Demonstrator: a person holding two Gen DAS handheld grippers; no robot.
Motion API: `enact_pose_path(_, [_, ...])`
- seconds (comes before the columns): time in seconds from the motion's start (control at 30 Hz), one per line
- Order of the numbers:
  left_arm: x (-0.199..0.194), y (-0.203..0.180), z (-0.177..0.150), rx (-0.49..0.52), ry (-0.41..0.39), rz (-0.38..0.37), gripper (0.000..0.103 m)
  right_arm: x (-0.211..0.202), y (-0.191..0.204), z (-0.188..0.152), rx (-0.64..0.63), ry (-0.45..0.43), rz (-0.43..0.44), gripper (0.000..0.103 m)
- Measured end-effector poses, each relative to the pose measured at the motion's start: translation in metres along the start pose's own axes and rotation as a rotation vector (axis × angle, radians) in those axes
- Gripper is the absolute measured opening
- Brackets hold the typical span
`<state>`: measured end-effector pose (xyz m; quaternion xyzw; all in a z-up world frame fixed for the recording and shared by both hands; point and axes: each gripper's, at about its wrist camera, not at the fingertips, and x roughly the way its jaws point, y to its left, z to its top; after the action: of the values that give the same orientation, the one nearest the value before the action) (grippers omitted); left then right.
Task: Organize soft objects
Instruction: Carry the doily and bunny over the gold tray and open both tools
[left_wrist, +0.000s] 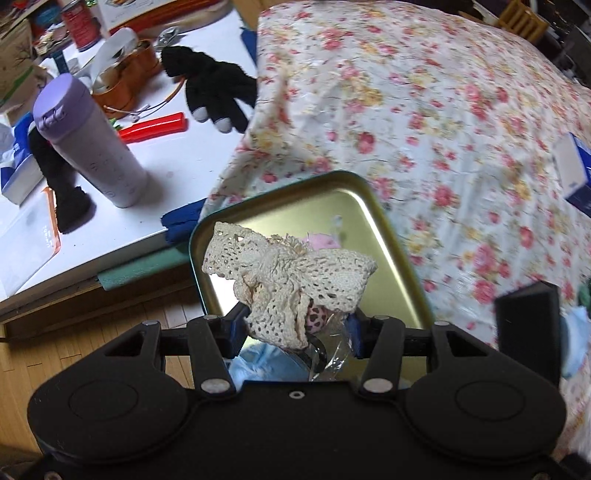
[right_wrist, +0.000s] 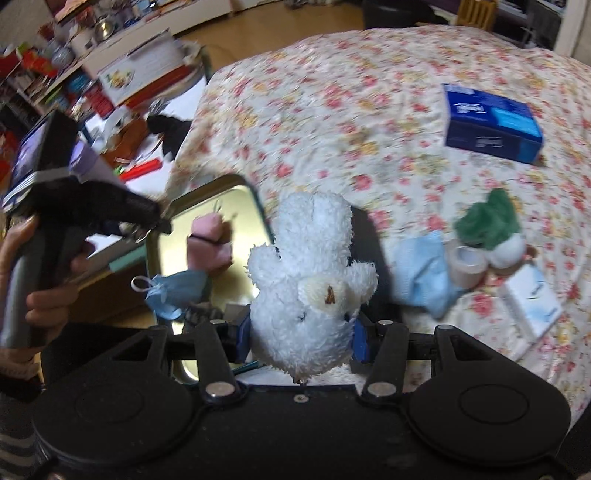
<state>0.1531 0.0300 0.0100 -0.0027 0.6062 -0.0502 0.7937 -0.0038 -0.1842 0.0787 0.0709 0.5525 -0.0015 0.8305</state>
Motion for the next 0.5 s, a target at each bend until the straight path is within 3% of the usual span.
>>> enact_pose_path(0.27, [0.033,0.014,0.008,-0.071,-0.018,0.039,0.051,0.037,0.024,0.006,-0.029,0.069,-0.022,0.05])
enact_pose_path(0.43, [0.045,0.02,0.009,-0.051,-0.051,0.06,0.064,0.061,0.034,0.013,-0.041,0.108,-0.036,0.05])
enact_pose_path(0.5, [0.044,0.022,0.011,-0.046,-0.058,0.055,0.065,0.071,0.038,0.015,-0.044,0.123,-0.038,0.05])
